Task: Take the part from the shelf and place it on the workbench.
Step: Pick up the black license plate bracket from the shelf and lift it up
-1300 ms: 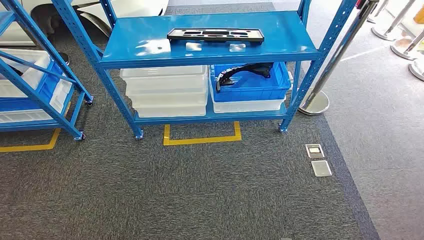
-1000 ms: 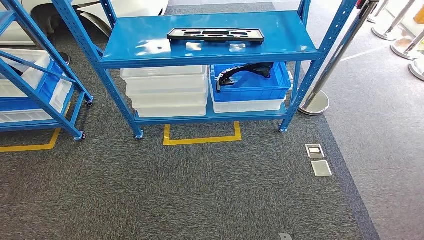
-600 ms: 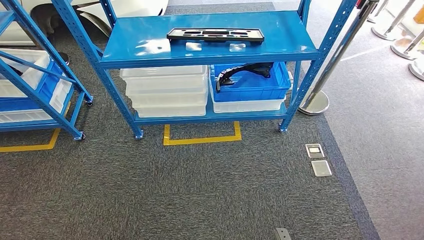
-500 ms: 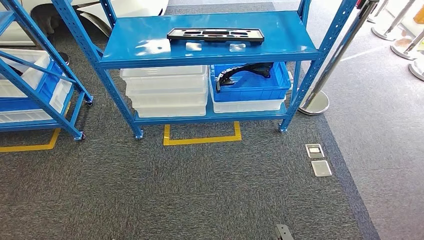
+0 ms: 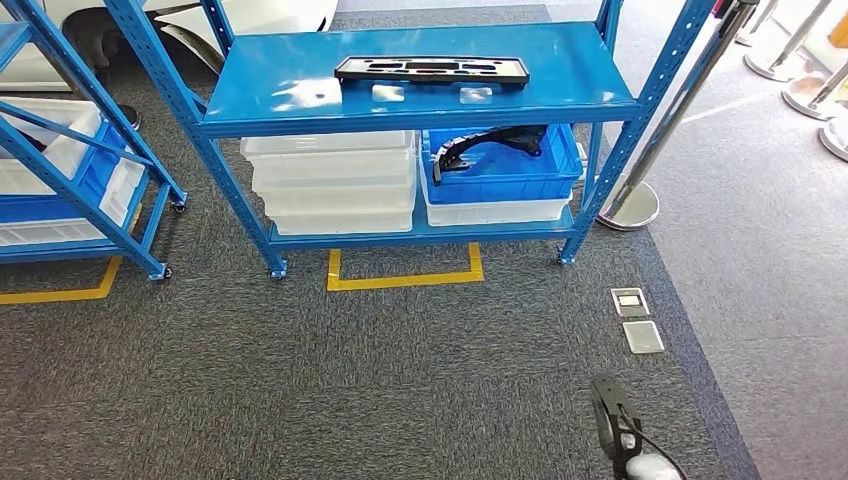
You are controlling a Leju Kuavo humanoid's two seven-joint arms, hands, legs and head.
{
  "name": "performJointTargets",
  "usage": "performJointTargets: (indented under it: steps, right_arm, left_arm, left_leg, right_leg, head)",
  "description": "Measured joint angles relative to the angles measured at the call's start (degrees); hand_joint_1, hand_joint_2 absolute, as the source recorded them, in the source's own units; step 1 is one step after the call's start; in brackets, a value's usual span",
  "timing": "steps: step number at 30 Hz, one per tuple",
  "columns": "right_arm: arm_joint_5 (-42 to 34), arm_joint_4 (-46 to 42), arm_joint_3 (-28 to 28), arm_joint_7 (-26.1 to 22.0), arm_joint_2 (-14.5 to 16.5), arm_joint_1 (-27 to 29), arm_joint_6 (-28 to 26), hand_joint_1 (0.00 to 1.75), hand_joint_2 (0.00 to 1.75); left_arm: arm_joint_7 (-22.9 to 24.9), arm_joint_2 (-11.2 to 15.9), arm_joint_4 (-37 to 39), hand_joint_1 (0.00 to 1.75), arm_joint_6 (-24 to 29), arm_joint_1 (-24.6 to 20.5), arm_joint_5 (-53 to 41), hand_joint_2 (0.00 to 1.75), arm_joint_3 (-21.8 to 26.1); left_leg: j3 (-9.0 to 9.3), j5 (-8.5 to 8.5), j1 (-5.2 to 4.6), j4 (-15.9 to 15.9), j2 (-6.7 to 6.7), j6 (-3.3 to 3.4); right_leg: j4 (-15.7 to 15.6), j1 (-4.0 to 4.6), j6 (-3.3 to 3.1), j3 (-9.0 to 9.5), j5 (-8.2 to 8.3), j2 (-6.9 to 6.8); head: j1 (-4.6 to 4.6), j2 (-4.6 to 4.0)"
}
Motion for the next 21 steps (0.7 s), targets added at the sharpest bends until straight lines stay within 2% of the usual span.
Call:
performJointTargets:
  steps: [13, 21]
  right_arm:
    - [13.1, -13.3, 3.7, 7.5, -9.9, -11.8, -1.5, 0.0, 0.0]
    - [24.4, -22.1, 6.4, 10.7, -11.4, -19.5, 1.1, 0.0, 0.0]
  left_arm:
    - [-0.4, 0.0, 1.4, 0.0, 2.7, -1.5, 8.1, 0.0, -7.4]
    - [-1.1, 0.0, 1.8, 0.0, 3.3, -2.0, 11.2, 0.0, -10.3]
  left_leg:
    - [0.0, 0.04, 0.01, 0.0, -0.03, 0.03]
    - [0.0, 0.08, 0.02, 0.0, -0.09, 0.05]
  right_leg:
    - [0.0, 0.0, 0.04, 0.02, 0.03, -0.08]
    - [0.0, 0.01, 0.04, 0.02, 0.04, -0.16]
  head:
    - [-0.02, 0.0]
    - [-0.04, 0.0]
